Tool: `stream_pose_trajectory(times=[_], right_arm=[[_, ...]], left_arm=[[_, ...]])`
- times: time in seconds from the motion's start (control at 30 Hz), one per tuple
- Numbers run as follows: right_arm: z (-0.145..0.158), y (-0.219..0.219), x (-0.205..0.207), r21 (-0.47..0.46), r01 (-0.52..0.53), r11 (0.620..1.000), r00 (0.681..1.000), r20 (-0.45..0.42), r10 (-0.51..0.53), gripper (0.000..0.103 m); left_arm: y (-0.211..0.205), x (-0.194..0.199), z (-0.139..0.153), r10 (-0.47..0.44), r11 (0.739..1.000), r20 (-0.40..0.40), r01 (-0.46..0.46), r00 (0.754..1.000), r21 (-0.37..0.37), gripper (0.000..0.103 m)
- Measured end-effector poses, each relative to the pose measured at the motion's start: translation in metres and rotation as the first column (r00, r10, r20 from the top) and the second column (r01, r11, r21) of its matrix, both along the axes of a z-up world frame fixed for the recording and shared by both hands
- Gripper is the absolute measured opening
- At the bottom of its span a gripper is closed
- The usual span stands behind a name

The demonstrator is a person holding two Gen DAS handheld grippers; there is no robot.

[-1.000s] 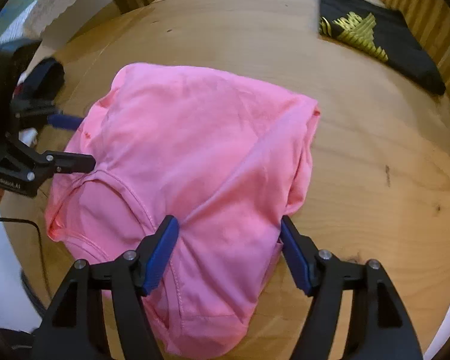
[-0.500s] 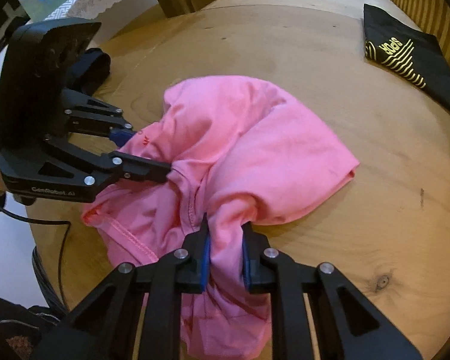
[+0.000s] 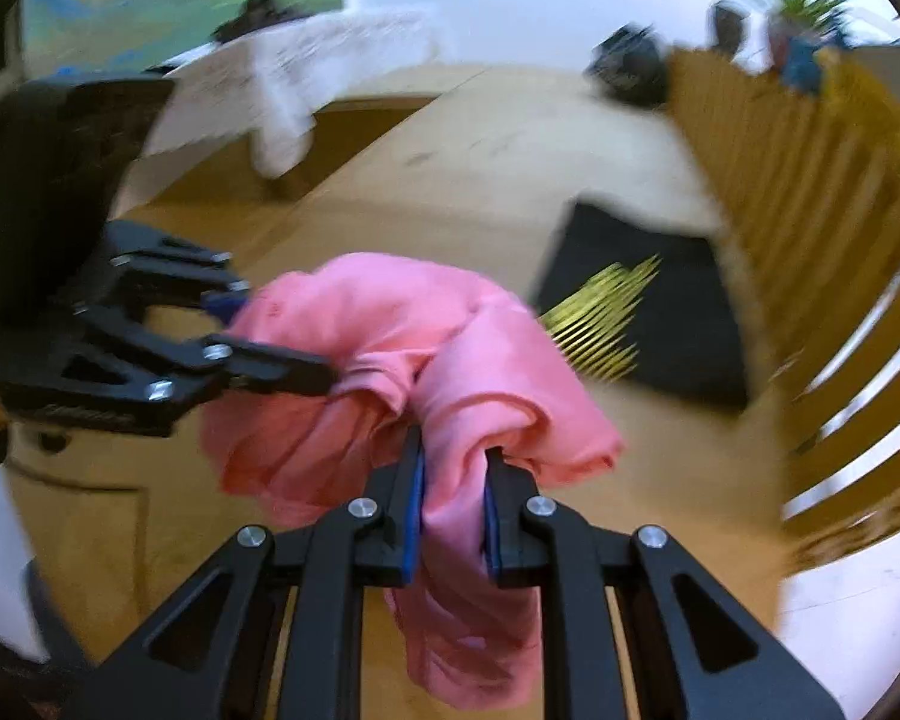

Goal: Fold clothes
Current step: 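Carry the shirt with both grippers onto the black cloth and release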

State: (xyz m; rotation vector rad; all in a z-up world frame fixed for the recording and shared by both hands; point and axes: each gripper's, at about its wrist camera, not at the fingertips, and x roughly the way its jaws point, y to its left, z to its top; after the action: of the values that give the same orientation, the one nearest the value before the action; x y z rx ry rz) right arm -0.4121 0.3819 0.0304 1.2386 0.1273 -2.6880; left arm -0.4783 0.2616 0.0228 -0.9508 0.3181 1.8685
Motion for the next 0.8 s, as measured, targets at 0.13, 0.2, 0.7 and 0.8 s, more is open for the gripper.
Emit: stream_pose_trajectory(times=[0.13, 0.2, 0.7, 0.8], right_arm=[[0.017, 0.038, -0.059, 0.070, 0.073, 0.995, 0.996, -0.048, -0.070, 0.016], [0.017, 0.052, -0.089, 0.112, 0.098, 0.989, 0.994, -0.069, -0.090, 0.016], [-0.136, 0.117, -0.242, 0.369, 0.077, 0.926, 0.958, 0.231, -0.171, 0.016], [-0.133, 0.124, -0.242, 0.319, 0.090, 0.943, 0.952, 0.252, -0.176, 0.016]], left_arm=[[0.049, -0.049, 0.015, 0.025, 1.000, -0.079, -0.024, 0.997, 0.011, 0.021], [0.061, -0.073, 0.015, 0.042, 0.999, -0.073, -0.039, 0.996, 0.031, 0.021], [0.143, -0.198, -0.152, 0.120, 0.982, 0.214, -0.084, 0.969, -0.172, 0.027], [0.141, -0.198, -0.153, 0.119, 0.980, 0.211, -0.081, 0.970, -0.181, 0.028]])
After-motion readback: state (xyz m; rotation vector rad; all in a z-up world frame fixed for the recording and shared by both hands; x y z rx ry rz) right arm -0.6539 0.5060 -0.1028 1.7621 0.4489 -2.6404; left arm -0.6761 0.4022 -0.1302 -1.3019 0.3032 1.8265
